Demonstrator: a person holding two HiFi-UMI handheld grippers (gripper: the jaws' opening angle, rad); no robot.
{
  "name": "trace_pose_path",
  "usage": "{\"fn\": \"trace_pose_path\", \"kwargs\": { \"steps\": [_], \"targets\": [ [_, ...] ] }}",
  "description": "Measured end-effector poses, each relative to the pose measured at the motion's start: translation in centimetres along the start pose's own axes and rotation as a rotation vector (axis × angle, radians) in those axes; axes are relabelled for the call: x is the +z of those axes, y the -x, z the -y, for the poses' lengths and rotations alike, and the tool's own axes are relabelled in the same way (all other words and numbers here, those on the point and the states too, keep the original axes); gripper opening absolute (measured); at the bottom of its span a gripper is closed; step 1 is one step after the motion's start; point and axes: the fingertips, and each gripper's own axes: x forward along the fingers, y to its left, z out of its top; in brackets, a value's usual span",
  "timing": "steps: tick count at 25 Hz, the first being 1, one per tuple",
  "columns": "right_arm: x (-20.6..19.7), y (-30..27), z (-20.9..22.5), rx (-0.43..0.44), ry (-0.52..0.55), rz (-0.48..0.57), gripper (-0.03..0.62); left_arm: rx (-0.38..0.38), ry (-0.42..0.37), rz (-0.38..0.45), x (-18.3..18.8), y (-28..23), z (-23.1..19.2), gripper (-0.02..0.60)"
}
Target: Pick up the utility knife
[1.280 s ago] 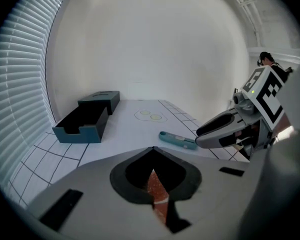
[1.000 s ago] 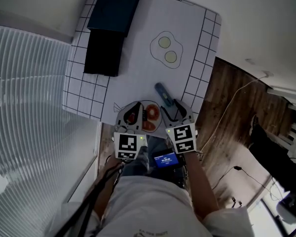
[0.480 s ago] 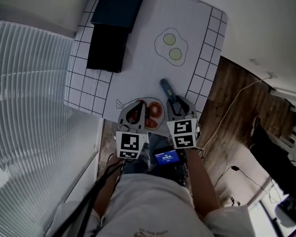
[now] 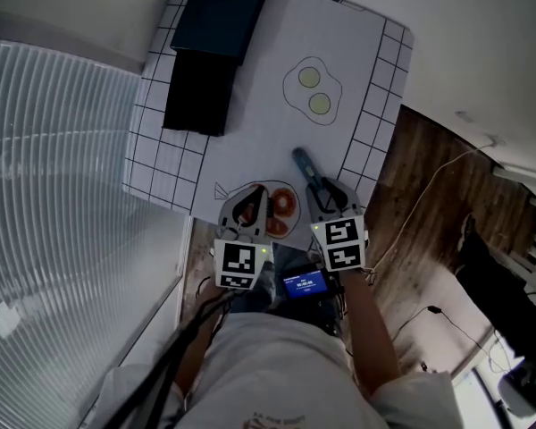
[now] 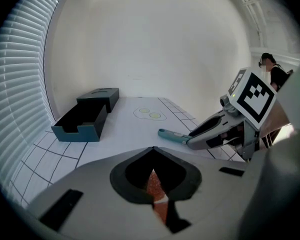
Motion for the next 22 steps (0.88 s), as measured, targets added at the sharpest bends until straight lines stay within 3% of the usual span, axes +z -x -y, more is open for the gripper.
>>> {"fn": "trace_pose_path", "kwargs": {
  "steps": [14,22],
  "targets": [
    [3.1,2.0,0.4,0.009,-0.018,0.101,0.132,0.013,0.01,0.034,2.2,-0.6,-1.2,0.003],
    [5.3,4.4,0.0,-0.01,-0.037,0.19,0.132,0.013,0.006,0.098,4.3,0.7,-1.3,0.003]
  ]
}}
